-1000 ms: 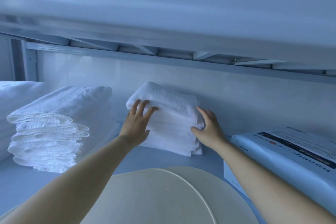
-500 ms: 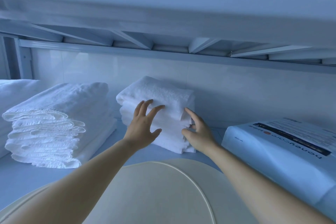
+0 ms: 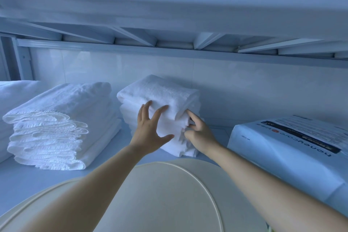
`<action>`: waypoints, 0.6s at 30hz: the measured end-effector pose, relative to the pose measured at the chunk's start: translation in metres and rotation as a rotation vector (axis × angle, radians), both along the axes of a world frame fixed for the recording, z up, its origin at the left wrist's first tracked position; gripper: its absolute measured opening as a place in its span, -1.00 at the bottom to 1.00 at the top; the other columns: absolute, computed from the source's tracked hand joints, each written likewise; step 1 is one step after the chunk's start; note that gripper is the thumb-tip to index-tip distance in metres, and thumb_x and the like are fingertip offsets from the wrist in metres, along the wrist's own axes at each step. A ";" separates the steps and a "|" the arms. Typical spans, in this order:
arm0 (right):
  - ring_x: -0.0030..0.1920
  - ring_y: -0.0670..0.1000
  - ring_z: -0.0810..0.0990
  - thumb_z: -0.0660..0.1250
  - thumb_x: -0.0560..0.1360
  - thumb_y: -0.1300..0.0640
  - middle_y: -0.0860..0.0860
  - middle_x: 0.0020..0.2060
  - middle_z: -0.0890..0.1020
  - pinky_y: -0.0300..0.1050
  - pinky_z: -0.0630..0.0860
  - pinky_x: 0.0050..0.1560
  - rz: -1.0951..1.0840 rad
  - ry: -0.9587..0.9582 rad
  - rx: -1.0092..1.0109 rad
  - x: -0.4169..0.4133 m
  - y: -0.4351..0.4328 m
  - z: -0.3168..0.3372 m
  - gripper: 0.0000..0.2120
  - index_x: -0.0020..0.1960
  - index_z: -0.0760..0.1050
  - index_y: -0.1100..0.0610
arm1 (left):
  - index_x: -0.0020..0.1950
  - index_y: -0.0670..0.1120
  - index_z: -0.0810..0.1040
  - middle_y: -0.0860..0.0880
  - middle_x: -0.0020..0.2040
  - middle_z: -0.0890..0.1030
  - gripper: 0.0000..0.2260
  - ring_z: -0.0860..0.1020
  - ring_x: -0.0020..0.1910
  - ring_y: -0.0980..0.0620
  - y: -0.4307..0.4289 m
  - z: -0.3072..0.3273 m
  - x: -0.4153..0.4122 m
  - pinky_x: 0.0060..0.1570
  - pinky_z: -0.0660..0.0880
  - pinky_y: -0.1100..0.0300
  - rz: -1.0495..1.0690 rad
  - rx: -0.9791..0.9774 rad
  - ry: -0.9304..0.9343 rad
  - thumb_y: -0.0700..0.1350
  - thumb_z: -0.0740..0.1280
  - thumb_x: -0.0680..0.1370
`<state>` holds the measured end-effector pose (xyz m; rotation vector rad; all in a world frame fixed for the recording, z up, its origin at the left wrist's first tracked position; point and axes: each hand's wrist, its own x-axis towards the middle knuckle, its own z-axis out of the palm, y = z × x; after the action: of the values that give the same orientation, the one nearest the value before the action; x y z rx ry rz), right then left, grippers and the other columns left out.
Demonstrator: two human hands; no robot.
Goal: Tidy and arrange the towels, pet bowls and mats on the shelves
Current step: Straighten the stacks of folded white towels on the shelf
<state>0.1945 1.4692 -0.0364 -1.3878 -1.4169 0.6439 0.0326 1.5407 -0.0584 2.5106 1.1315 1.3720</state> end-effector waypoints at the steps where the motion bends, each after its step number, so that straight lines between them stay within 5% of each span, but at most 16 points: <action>1: 0.07 -0.02 0.59 0.15 0.31 0.26 -0.06 0.19 0.46 -0.23 0.52 -0.14 0.020 0.005 0.003 -0.001 -0.002 -0.001 -0.29 0.43 0.23 -0.13 | 0.42 0.21 0.18 -0.02 0.48 -0.07 -0.21 -0.08 0.48 -0.06 0.001 0.000 -0.004 0.29 0.26 0.02 -0.006 -0.017 -0.022 0.10 0.52 0.30; 5: 0.12 -0.07 0.55 0.10 0.37 0.41 -0.08 0.18 0.52 -0.16 0.47 0.11 -0.096 -0.005 0.079 0.013 -0.004 -0.002 -0.41 0.29 0.34 -0.06 | 0.42 0.26 0.13 0.03 0.49 -0.12 -0.13 -0.01 0.48 -0.05 -0.002 -0.002 -0.011 0.27 0.29 0.06 -0.026 -0.023 0.003 0.12 0.55 0.24; 9: 0.07 -0.06 0.52 0.15 0.42 0.36 -0.03 0.21 0.50 -0.20 0.40 0.06 -0.285 -0.005 0.127 0.034 0.000 0.009 -0.52 0.29 0.39 0.05 | 0.44 0.28 0.05 0.06 0.49 -0.21 -0.07 -0.01 0.48 -0.05 -0.011 -0.008 0.001 0.29 0.25 0.08 -0.033 -0.040 -0.037 0.13 0.54 0.24; 14: 0.31 -0.01 0.39 0.20 0.48 0.15 0.00 0.33 0.40 -0.11 0.30 0.33 -0.242 -0.130 0.147 0.039 0.017 0.027 -0.53 0.39 0.32 0.01 | 0.43 0.32 -0.05 0.03 0.50 -0.21 -0.03 0.05 0.47 -0.06 -0.021 -0.011 0.014 0.23 0.21 0.16 0.023 -0.089 -0.165 0.13 0.55 0.24; 18: 0.40 -0.07 0.25 0.18 0.56 0.10 -0.01 0.40 0.28 -0.30 0.14 0.28 -0.134 -0.296 0.132 0.043 0.038 0.041 -0.58 0.41 0.29 0.00 | 0.43 0.32 -0.07 0.03 0.48 -0.23 0.01 0.14 0.44 -0.03 -0.025 -0.015 0.022 0.17 0.18 0.22 0.033 -0.223 -0.245 0.11 0.57 0.22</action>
<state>0.2374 1.5068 0.0046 -1.5006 -1.5503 0.2600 0.0544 1.5160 -0.0738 2.1150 1.2035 1.4256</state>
